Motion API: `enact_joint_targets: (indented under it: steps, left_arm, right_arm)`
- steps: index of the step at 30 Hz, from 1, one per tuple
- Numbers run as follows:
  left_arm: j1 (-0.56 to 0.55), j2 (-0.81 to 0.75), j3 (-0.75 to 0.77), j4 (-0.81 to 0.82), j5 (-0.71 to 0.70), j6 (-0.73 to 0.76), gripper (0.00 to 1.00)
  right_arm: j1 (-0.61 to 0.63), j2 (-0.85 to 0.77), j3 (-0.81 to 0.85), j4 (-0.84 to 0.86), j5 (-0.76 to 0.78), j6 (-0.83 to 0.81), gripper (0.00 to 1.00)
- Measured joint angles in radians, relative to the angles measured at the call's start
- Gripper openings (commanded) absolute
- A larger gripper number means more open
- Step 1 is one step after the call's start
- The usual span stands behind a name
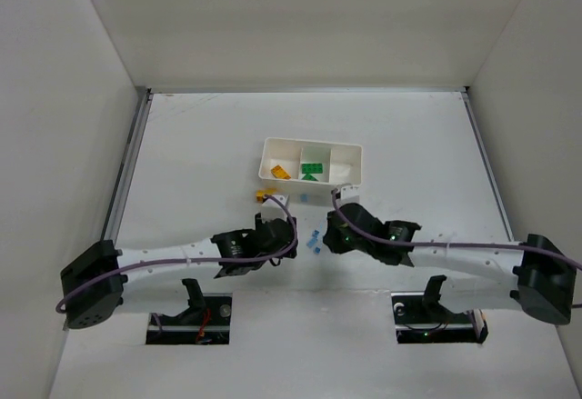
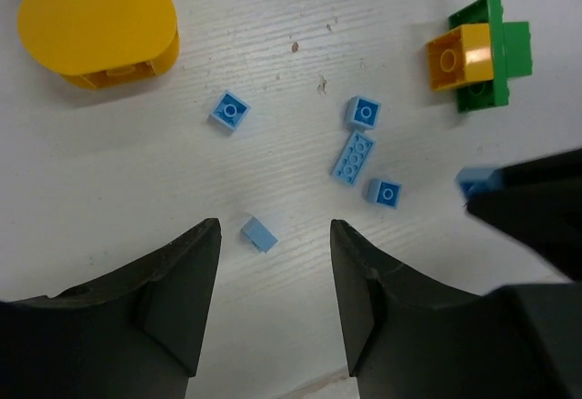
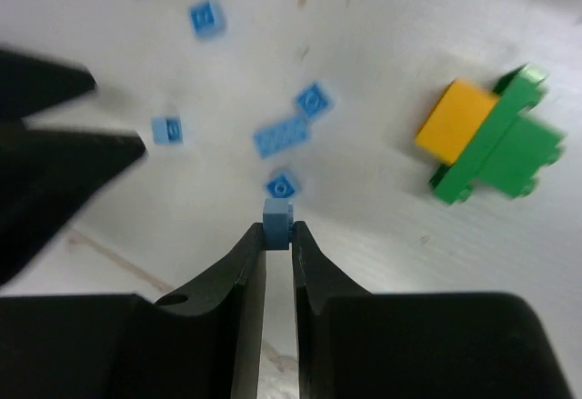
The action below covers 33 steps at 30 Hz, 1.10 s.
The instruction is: Sort the legos into containers by color
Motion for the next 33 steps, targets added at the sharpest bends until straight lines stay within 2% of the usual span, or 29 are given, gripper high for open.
enact_joint_targets:
  steps: [4, 9, 20, 22, 26, 33]
  left_arm:
    - [-0.019, 0.048, 0.0, 0.0, -0.001, -0.006, 0.45]
    - [-0.032, 0.087, 0.0, 0.001, -0.008, -0.024, 0.44]
    - [-0.064, 0.174, 0.0, 0.023, -0.037, -0.033, 0.43]
    - [-0.064, 0.174, 0.0, 0.029, -0.042, -0.033, 0.43]
    - [-0.064, 0.179, 0.0, 0.035, -0.047, -0.034, 0.41]
    - [-0.064, 0.195, 0.0, 0.037, -0.049, -0.035, 0.39]
  right_arm:
    - [-0.133, -0.047, 0.05, 0.026, 0.001, -0.047, 0.16]
    - [-0.283, -0.016, 0.153, 0.087, 0.0, -0.121, 0.17]
    - [-0.454, 0.179, 0.278, 0.176, -0.004, -0.201, 0.17]
    - [-0.473, 0.207, 0.285, 0.176, -0.003, -0.206, 0.2]
    - [-0.484, 0.262, 0.303, 0.177, 0.007, -0.211, 0.37]
    - [-0.484, 0.279, 0.307, 0.18, 0.017, -0.216, 0.41]
